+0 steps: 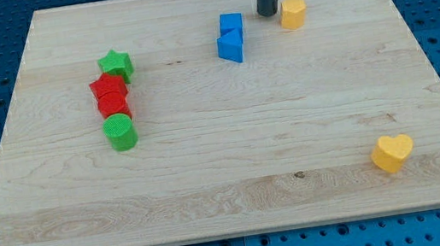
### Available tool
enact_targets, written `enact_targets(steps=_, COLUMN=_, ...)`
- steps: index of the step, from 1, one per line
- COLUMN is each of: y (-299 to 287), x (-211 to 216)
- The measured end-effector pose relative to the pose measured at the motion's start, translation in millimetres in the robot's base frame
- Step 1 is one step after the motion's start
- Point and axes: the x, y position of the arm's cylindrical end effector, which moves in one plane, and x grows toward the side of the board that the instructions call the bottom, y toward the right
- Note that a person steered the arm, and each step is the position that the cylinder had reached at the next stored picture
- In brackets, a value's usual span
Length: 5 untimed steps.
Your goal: Place the yellow hexagon right to the blue cube
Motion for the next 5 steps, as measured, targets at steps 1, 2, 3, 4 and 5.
enact_targets(steps=1, y=16, x=-1)
enact_targets(steps=2, y=34, x=-1)
enact_targets(steps=3, y=48, x=-1)
enact_targets(steps=4, y=65, x=-1)
enact_targets(steps=5, y=73, x=5)
